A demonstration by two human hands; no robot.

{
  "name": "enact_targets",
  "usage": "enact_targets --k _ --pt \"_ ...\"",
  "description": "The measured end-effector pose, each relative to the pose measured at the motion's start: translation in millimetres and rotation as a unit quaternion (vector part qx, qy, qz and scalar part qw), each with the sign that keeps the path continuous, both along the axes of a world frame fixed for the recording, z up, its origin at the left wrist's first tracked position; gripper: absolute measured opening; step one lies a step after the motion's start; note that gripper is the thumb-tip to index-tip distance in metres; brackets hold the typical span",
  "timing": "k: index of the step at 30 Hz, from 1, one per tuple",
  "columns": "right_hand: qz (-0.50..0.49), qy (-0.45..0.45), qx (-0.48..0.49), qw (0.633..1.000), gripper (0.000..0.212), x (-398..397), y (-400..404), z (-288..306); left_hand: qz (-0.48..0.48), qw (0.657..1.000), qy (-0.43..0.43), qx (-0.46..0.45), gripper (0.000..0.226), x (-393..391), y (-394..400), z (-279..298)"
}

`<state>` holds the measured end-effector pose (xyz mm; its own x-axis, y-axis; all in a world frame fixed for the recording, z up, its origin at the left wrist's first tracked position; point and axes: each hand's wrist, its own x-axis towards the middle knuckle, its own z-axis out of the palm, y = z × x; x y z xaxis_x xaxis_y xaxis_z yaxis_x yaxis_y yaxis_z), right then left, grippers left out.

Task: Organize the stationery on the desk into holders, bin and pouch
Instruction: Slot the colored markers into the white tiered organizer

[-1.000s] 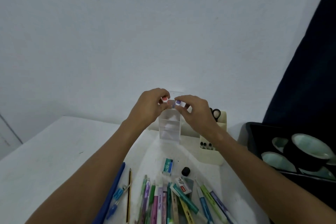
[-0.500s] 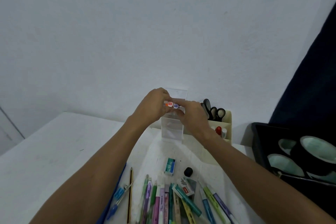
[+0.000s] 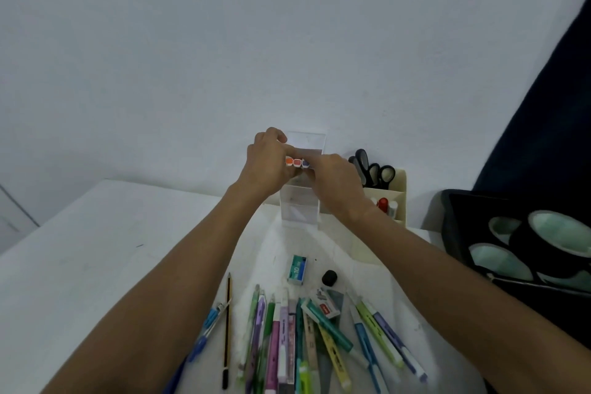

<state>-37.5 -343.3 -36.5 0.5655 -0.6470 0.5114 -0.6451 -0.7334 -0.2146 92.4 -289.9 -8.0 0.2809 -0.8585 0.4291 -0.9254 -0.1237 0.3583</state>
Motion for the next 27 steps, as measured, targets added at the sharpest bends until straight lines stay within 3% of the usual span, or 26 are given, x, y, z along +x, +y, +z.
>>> enact_targets --k 3,9,13,16,20,27 --pt "0.001 0.005 -0.012 1.0 0.032 0.8 -1.2 -3.0 0.0 1.0 0.019 -0.013 0.031 -2.4 -0.8 -3.1" --pt "0.041 -0.011 -0.024 0.999 0.046 -5.2 8.0 -4.3 0.02 0.999 -0.026 0.009 0.028 -4.5 4.5 -6.3" --pt "0.051 0.01 -0.034 0.998 0.048 -9.2 19.9 -8.4 0.012 0.998 -0.05 0.047 0.055 -11.7 22.5 -7.5" --pt "0.062 0.004 -0.029 0.998 0.045 -18.3 37.7 -8.9 0.017 1.0 -0.014 0.015 0.057 -13.7 51.3 -15.9" --pt "0.096 0.028 0.079 0.992 0.032 -33.6 69.4 -12.0 0.018 0.998 0.042 0.052 0.05 -10.0 96.2 -38.2" --pt "0.188 0.195 0.202 0.941 0.026 -53.4 115.1 -26.7 0.045 0.977 0.123 0.166 0.037 -23.4 168.5 -81.8"
